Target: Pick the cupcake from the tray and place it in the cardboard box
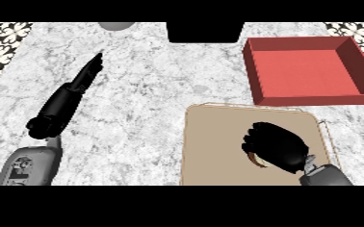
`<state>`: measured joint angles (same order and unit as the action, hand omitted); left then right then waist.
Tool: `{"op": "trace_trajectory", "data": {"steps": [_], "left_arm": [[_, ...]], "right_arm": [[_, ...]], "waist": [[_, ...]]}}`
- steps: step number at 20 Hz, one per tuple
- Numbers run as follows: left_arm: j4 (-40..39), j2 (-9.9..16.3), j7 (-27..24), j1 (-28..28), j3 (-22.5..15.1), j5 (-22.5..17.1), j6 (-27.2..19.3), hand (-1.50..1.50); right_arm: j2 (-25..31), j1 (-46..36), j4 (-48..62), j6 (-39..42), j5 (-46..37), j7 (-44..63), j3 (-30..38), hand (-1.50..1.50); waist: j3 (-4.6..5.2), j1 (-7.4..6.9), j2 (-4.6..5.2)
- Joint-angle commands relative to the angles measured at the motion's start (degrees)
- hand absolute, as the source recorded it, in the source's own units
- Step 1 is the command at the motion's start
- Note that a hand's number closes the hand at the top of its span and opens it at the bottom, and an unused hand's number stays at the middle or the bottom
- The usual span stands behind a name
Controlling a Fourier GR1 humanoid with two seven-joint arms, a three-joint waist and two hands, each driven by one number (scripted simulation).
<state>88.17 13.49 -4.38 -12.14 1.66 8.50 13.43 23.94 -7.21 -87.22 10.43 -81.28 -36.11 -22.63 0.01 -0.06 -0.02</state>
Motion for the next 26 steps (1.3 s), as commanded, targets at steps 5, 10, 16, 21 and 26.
{"op": "trace_trajectory", "data": {"steps": [5,10,16,21,26], "left_arm": [[0.52,0.09,0.27,0.02,0.76,-0.15,0.95,0.0],[0.4,-0.58,3.3,-3.77,0.61,0.21,0.15,0.0],[-1.24,-0.61,-0.42,-0.45,1.06,1.04,0.01,0.0],[2.1,0.13,0.75,1.2,1.58,-0.21,1.54,0.0],[3.08,0.16,-0.68,3.68,1.27,0.56,1.4,0.0]], "right_arm": [[-1.55,2.94,0.38,-3.4,5.01,-9.62,-1.04,1.5],[5.07,11.53,-7.44,-1.81,12.16,-20.13,-0.88,1.5],[5.7,13.55,-18.62,-0.95,22.87,-24.18,5.2,1.5],[10.39,13.93,-25.13,-0.89,32.25,-27.2,14.18,1.5],[9.46,15.79,-31.61,6.97,47.33,-15.54,23.73,1.5]], "waist": [[-0.02,-0.03,0.03],[-0.01,0.96,-0.13],[0.02,0.96,-0.15],[0.0,0.53,-0.16],[0.04,0.79,-0.22]]}}
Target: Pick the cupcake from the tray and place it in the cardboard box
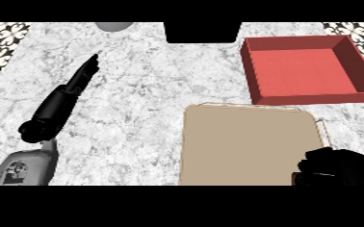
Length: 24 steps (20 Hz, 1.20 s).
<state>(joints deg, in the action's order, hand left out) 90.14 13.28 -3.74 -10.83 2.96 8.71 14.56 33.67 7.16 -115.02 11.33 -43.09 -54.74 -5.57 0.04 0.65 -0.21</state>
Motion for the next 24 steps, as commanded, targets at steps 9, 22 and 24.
{"op": "trace_trajectory", "data": {"steps": [9,22,24], "left_arm": [[-0.78,-1.32,0.49,-1.61,-1.57,0.89,0.24,0.0],[-1.9,-2.26,-0.87,-2.55,-1.6,1.76,-0.42,0.0],[-2.43,-0.07,-2.26,-2.97,-0.22,0.01,2.19,0.0]], "right_arm": [[-2.94,-20.19,10.88,13.92,23.7,28.77,16.95,1.5],[7.61,-44.19,49.48,12.12,7.28,21.12,10.78,1.5],[8.96,-45.96,52.55,14.92,4.13,22.63,7.2,1.5]], "waist": [[0.02,-1.41,0.38],[-0.06,-2.91,0.9],[-0.01,-3.62,1.09]]}}
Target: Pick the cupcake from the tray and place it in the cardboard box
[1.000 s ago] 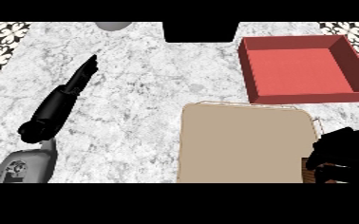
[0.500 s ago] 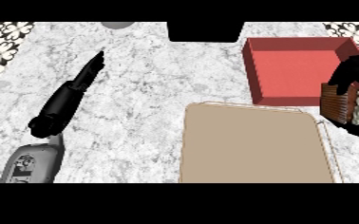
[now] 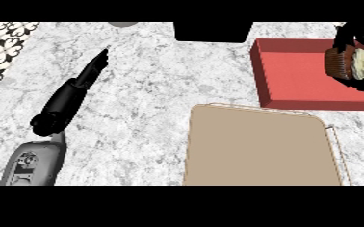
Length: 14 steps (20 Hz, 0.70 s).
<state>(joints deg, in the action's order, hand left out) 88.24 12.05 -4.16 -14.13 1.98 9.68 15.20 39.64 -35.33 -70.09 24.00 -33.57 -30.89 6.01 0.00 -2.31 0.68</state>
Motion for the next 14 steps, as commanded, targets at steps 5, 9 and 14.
{"op": "trace_trajectory", "data": {"steps": [5,9,14], "left_arm": [[2.2,0.13,1.12,1.16,0.0,-0.29,0.57,0.0],[-1.18,-0.24,-0.18,-1.64,-0.18,0.11,0.58,0.0],[-0.6,-0.45,-0.16,-1.13,-0.36,0.3,0.44,0.0]], "right_arm": [[4.66,-10.54,23.46,1.31,-11.07,-10.5,-7.86,1.5],[6.22,-12.55,31.84,-1.49,-17.46,-14.14,-12.5,1.5],[6.59,-15.56,39.2,0.1,-18.04,-25.22,-15.51,-1.5]], "waist": [[-0.07,-0.95,0.09],[-0.09,-1.14,0.57],[-0.15,-1.55,0.72]]}}
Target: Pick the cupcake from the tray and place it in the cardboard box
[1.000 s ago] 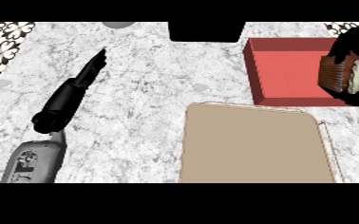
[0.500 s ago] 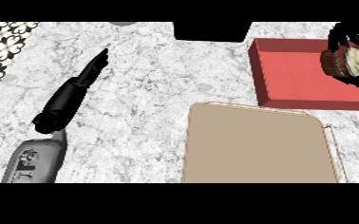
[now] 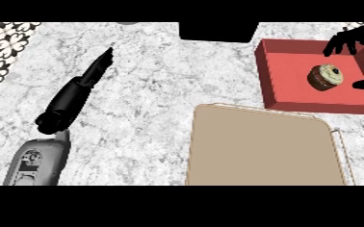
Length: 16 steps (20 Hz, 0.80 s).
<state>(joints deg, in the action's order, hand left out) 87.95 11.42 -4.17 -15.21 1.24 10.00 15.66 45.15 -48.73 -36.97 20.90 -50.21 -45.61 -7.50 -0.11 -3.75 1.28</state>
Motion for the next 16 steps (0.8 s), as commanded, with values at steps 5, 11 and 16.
{"op": "trace_trajectory", "data": {"steps": [5,11,16], "left_arm": [[0.06,1.79,-1.29,1.11,2.0,-1.12,1.07,0.0],[0.3,0.07,0.4,0.11,0.16,0.09,0.0,0.0],[1.11,-1.22,0.75,-0.35,0.04,-0.3,-0.82,0.0]], "right_arm": [[-2.35,-3.1,8.69,4.76,7.12,-17.3,2.25,-1.5],[-9.08,-6.61,17.16,18.02,26.75,-7.53,15.94,-1.5],[-5.82,-10.38,25.1,24.23,34.28,4.45,22.25,-1.5]], "waist": [[-0.05,0.55,-0.09],[-0.21,0.72,-0.1],[-0.14,0.08,0.16]]}}
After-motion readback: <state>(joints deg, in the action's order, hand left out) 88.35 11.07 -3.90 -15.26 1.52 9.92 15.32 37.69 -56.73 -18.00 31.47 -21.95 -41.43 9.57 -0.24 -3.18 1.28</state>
